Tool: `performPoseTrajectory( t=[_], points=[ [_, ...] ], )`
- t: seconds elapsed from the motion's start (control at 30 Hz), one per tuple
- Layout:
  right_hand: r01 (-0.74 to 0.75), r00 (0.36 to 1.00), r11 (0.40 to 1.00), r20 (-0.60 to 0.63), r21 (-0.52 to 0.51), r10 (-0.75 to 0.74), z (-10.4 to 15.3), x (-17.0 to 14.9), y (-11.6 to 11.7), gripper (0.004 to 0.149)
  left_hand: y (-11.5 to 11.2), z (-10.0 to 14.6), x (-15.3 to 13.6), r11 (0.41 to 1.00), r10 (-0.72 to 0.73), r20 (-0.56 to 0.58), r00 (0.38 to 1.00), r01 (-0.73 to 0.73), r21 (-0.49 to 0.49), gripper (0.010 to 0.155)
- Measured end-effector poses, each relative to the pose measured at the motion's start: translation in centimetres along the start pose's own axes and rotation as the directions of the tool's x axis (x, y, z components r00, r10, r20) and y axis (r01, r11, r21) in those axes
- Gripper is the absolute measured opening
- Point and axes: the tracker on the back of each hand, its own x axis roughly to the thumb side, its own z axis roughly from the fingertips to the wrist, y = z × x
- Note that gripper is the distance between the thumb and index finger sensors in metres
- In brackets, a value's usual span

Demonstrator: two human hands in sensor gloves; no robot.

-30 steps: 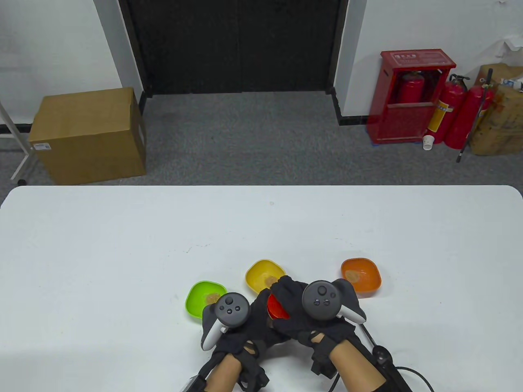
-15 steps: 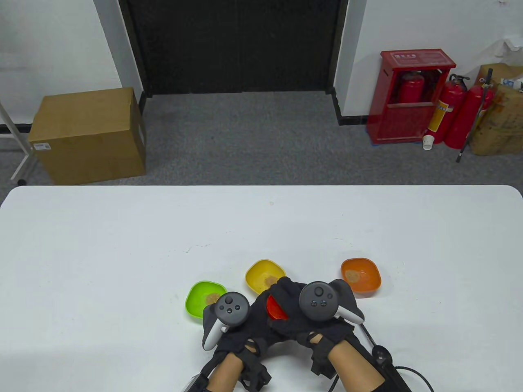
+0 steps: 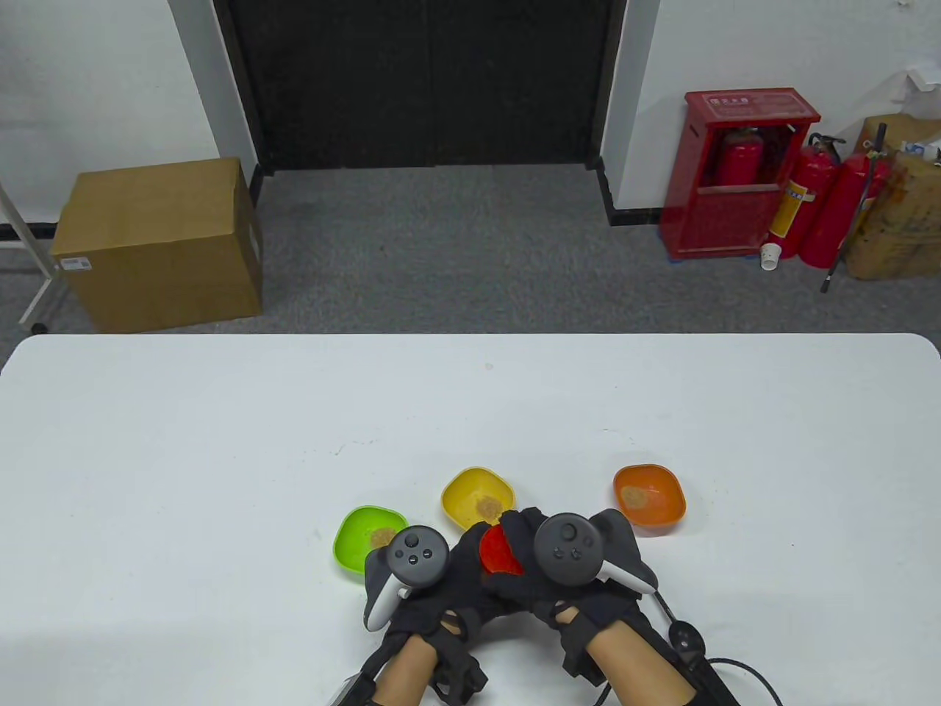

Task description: Scoop brown sugar granules from jar into dishes

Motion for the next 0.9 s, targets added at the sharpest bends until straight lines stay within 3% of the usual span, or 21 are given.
performPoseTrajectory(
  t=[0.2,0.3,0.43,0.53,0.63,0.9],
  points=[
    [-0.049,0.998,0.997,-0.049,-0.055,0.046,0.9,-0.4,-1.4,0.066,0.0,0.0,0.0,1.0,-0.001,0.001,1.0,0.001,-0.002,0.109],
    [0.011,1.0,0.997,0.016,-0.072,-0.01,0.9,-0.6,-1.3,0.072,0.1,0.0,-0.1,1.0,-0.002,0.001,1.0,0.002,-0.004,0.109],
    [0.123,0.985,0.992,0.12,0.03,-0.126,0.1,-1.1,-0.1,0.083,0.2,0.0,-0.1,1.0,-0.008,0.002,1.0,0.008,-0.018,0.108],
    [0.144,0.98,0.981,0.118,0.132,-0.16,-0.5,-1.6,0.9,0.088,0.3,0.0,-0.1,1.0,-0.011,0.001,1.0,0.011,-0.018,0.108],
    [0.183,0.972,0.968,0.115,0.172,-0.204,-0.9,-2.0,1.5,0.086,0.3,0.0,-0.1,1.0,-0.011,0.001,1.0,0.011,-0.017,0.108],
    [0.056,0.994,0.998,0.089,0.023,-0.058,-0.7,-1.2,1.5,0.085,0.3,0.0,-0.1,1.0,-0.027,0.003,1.0,0.027,-0.007,0.108]
  ],
)
